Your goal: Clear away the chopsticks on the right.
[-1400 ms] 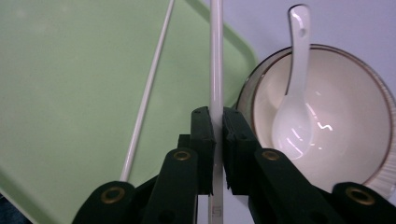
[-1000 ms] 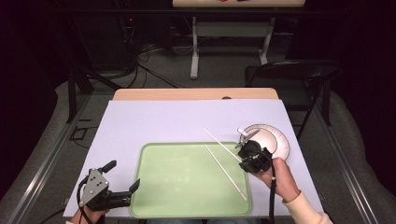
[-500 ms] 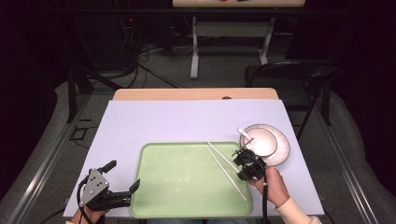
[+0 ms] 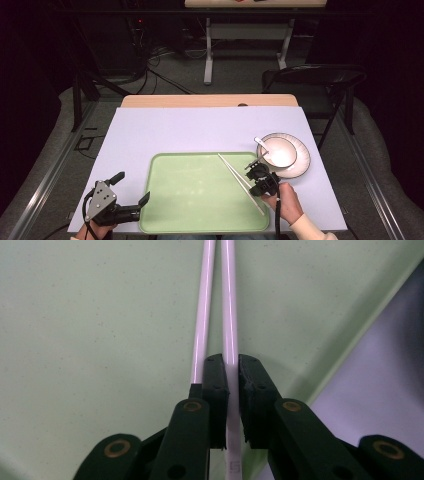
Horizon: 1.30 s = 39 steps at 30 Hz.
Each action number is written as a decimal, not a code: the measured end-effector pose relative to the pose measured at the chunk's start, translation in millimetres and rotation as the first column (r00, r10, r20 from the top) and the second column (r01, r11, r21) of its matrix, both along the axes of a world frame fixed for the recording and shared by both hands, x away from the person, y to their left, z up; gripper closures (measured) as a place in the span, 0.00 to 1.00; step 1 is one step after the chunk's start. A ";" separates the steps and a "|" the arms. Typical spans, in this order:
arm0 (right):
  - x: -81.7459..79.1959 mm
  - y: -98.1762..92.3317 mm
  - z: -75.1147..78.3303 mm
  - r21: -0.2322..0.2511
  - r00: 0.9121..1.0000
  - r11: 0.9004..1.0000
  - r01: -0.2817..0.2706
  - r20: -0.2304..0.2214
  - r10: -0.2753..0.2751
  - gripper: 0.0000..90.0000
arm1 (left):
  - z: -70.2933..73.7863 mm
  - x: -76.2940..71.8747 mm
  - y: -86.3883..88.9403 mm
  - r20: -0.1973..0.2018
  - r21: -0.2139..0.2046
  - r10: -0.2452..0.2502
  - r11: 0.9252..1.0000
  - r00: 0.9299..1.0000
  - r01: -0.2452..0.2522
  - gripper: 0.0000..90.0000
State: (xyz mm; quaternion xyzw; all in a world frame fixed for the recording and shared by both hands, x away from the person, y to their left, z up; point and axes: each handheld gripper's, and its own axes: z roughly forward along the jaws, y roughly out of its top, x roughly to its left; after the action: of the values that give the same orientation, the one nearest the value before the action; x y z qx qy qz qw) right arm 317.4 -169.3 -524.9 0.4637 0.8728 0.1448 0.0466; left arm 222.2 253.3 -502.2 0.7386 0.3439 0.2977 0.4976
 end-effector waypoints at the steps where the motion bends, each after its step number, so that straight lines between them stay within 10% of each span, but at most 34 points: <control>1: -1.3 0.5 0.1 0.005 1.000 1.000 0.008 0.000 -0.008 0.91 | 0.0 0.0 0.0 0.001 0.000 0.000 1.000 1.000 0.000 0.02; 13: -4.8 5.0 -0.3 0.028 1.000 0.999 0.025 0.003 -0.025 0.83 | 0.1 -0.1 0.4 0.003 0.001 0.000 1.000 1.000 0.000 0.02; 23: -7.0 2.9 4.5 0.008 0.997 0.999 -0.037 0.073 0.037 0.44 | 0.0 -0.5 0.2 0.004 -0.002 0.000 1.000 1.000 0.000 0.02; 29: -11.1 -7.0 20.1 0.044 0.975 0.994 -0.100 0.202 0.089 0.23 | -0.3 0.6 -0.6 -0.002 0.003 -0.001 1.000 1.000 0.001 0.02; 39: -31.5 -34.8 46.8 0.087 0.915 0.978 -0.190 0.376 0.145 0.11 | -0.2 0.5 -0.8 -0.007 0.003 0.005 1.000 1.000 -0.005 0.02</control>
State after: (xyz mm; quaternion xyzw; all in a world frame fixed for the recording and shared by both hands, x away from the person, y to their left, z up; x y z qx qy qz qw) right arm 286.0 -204.1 -478.1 0.3537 0.8747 0.2853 0.1683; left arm 222.8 252.4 -502.4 0.7394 0.3473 0.2967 0.4946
